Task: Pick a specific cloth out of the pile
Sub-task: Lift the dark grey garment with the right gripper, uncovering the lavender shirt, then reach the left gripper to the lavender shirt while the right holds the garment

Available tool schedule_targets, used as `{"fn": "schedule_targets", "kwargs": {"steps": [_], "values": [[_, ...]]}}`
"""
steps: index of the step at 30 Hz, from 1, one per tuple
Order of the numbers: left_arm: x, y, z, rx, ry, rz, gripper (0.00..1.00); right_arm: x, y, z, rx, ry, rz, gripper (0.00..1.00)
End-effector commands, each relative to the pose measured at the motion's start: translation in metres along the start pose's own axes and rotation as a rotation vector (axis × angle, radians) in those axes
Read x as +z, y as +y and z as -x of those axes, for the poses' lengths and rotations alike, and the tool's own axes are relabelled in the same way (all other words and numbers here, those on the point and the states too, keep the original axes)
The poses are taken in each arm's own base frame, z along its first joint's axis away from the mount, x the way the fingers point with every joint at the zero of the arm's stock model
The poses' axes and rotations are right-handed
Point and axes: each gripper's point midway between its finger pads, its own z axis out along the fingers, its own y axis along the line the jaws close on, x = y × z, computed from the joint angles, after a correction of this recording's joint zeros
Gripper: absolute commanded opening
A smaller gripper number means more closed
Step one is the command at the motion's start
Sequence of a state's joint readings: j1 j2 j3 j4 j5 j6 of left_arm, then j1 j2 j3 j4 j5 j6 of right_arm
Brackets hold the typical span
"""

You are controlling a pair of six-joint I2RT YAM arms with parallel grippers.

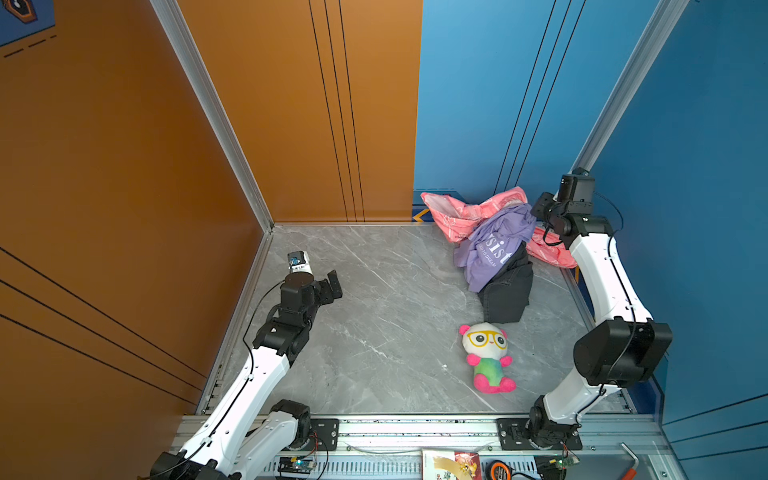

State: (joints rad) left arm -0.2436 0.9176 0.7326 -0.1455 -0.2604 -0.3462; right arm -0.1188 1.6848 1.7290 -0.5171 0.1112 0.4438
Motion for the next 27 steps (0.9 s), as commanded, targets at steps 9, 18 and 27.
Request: {"fn": "schedule_targets", "kwargs": {"steps": [9, 18, 27], "values": [[0.010, -0.008, -0.005, -0.007, 0.017, -0.020, 0.98, -0.017, 0.021, -0.034, -0.050, 0.113, 0.073, 0.59], [0.017, -0.021, -0.002, -0.004, 0.020, -0.048, 0.98, -0.033, 0.155, -0.108, -0.361, 0.265, 0.470, 0.79], [0.032, -0.065, -0.005, -0.039, 0.072, -0.185, 0.98, -0.042, 0.191, -0.118, -0.416, 0.263, 0.546, 0.89]]}}
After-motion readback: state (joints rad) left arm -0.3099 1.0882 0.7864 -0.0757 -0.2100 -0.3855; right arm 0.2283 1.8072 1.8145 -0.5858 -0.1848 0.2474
